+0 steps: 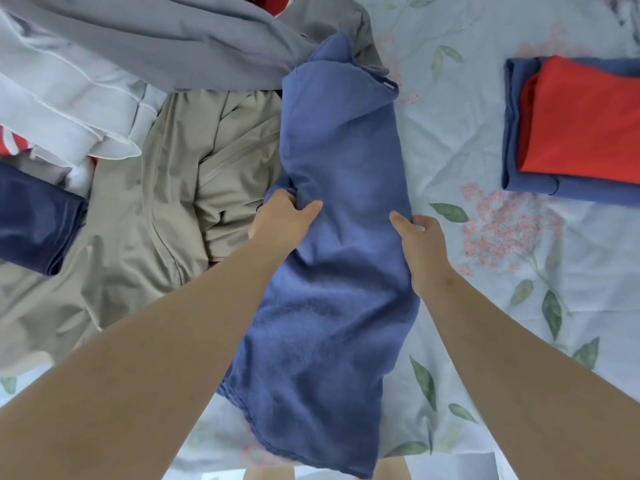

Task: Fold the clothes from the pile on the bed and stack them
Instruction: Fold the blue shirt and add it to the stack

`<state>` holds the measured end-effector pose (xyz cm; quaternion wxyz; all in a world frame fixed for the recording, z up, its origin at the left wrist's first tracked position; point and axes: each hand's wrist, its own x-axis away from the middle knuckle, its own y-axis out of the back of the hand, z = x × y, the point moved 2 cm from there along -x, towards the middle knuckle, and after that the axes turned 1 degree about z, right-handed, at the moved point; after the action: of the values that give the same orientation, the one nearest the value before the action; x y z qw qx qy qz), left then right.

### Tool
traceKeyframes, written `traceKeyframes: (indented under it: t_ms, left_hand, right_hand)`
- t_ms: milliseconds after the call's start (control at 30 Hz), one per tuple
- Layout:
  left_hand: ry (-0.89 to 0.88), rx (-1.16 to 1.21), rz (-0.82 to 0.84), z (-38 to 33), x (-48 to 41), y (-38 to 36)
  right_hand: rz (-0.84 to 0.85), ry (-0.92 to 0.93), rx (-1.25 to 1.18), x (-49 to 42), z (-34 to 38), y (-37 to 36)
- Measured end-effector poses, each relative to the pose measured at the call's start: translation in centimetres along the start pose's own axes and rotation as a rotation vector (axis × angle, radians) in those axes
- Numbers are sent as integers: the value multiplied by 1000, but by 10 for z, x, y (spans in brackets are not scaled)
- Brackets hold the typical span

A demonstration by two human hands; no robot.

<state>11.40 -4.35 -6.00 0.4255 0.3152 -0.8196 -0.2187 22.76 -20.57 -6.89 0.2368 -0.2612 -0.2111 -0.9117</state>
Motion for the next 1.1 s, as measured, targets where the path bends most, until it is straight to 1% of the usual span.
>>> traceKeyframes:
  t_ms: [33, 67, 133, 167, 233, 267, 333, 433, 500, 533, 633, 700, 767, 867, 933, 1000, 1033, 1100]
  left_hand:
    - [-16, -94, -28, -4, -4, 3]
    - [-25, -147, -94, -8, -8, 7]
    - [-40, -140, -264, -19, -13, 16]
    - [-45, -138, -321, -24, -16, 19]
    - [-43, -184, -345, -33, -27, 21]
    - [-34, -185, -313, -36, -34, 21]
    - [-38, -72, -217, -44, -50, 18]
    - [-68, 221, -137, -54, -72, 17]
    - [-51, 460, -116, -62, -84, 21]
    - [-37, 543, -91, -66, -89, 24]
    - [-29, 573, 4, -78, -103, 29]
    - [-45, 599, 25, -92, -108, 31]
    - [-98, 676, 40, -112, -111, 31]
    - [-191, 767, 106, -153, -117, 24]
    - [-256, 741, 82, -180, -128, 16]
    - [-288, 642, 45, -197, -141, 7]
    - [-272, 553, 34, -199, -146, 1]
    - [-219, 290, -22, -190, -148, -13]
  right_hand:
    - [12, -5, -14, -8, 4, -2]
    - [23, -10, -10, -16, 8, -4]
    - [40, -22, 0, -29, 15, -6]
    - [39, -25, -2, -37, 19, -7]
    - [29, -39, -22, -52, 27, -10]
    - [25, -53, -26, -58, 33, -13]
    - [33, -64, -39, -72, 44, -16]
    - [65, -2, -102, -92, 68, -25]
    - [97, -45, -148, -104, 82, -34]
    - [133, -59, -178, -111, 89, -40]
    - [257, -84, -235, -127, 100, -53]
    - [298, -94, -319, -133, 108, -45]
    - [289, -12, -419, -139, 118, -24]
    - [203, 146, -461, -153, 140, 22]
    - [85, 213, -451, -166, 156, 49]
    - [-33, 222, -399, -177, 163, 67]
    - [-58, 198, -366, -181, 162, 73]
    - [-60, 79, -289, -182, 145, 78]
